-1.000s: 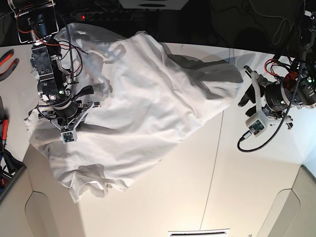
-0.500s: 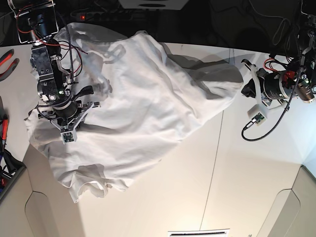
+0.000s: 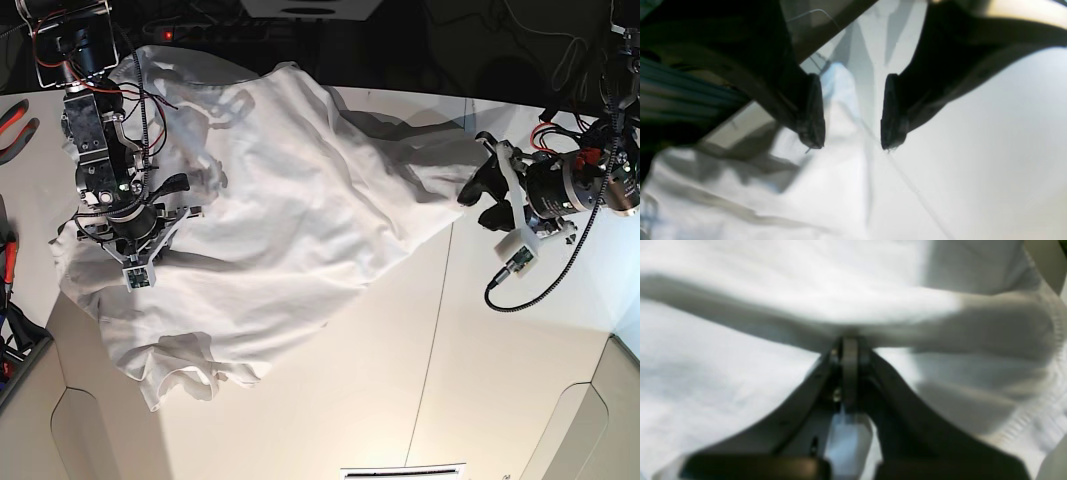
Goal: Layout the t-shirt on the table in an organized manner, then fold the t-shirt properly
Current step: 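Hold the shirt with both grippers, stretching it between them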
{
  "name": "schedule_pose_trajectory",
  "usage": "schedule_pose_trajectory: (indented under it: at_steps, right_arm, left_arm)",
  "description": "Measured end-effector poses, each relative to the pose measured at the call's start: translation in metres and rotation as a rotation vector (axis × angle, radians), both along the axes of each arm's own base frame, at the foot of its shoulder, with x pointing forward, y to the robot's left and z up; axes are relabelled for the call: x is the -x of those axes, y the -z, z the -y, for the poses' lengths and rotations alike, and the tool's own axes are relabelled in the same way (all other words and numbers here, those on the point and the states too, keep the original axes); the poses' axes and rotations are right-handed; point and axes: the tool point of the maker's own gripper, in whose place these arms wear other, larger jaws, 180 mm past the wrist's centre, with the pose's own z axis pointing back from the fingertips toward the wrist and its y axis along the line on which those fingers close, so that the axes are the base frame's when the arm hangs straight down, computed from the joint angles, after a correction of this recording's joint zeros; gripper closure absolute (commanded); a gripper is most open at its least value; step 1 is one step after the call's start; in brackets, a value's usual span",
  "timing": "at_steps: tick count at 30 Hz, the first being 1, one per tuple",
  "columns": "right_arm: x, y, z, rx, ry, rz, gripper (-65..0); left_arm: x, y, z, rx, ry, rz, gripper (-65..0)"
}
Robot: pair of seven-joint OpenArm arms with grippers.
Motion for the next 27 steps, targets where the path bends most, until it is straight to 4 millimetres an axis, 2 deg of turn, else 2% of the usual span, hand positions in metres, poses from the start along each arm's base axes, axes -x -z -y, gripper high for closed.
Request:
schedule_pose_trajectory:
  at_steps: [8, 12, 14, 15, 17, 18, 22, 27]
  right_arm:
    - [0.0, 0.0, 0.0, 0.0, 0.0, 0.0, 0.0]
    - [0.0, 0.0, 0.0, 0.0, 0.0, 0.0, 0.0]
    - [0.0, 0.0, 0.0, 0.0, 0.0, 0.0, 0.0]
    - [0.0, 0.0, 0.0, 0.0, 0.0, 0.0, 0.0]
    - [0.0, 0.0, 0.0, 0.0, 0.0, 0.0, 0.0]
    - [0.0, 0.0, 0.0, 0.0, 0.0, 0.0, 0.0]
    - [0.001, 0.001, 0.0, 0.001, 0.001, -0.004, 0.0]
    - [0.001, 0.001, 0.005, 0.01, 0.044, -0.006, 0.0]
  left_arm:
    - [0.003, -0.001, 0.006, 0.043, 0.0, -0.015, -30.9]
    - [0.012, 0.01, 0.001, 0.033, -0.011, -0.059, -30.5]
    - [0.015, 0.016, -0.002, 0.03, -0.023, -0.08, -24.8]
    - [0.015, 0.019, -0.003, 0.032, -0.032, -0.09, -19.0]
    - [0.017, 0.025, -0.002, 0.044, -0.047, -0.107, -2.8]
    - [0.018, 0.026, 0.001, 0.05, -0.049, -0.111, 0.0]
    - [0.02, 0.027, 0.005, 0.071, -0.05, -0.128, 0.0]
    - [0.04, 0.03, 0.011, 0.061, 0.019, -0.218, 0.0]
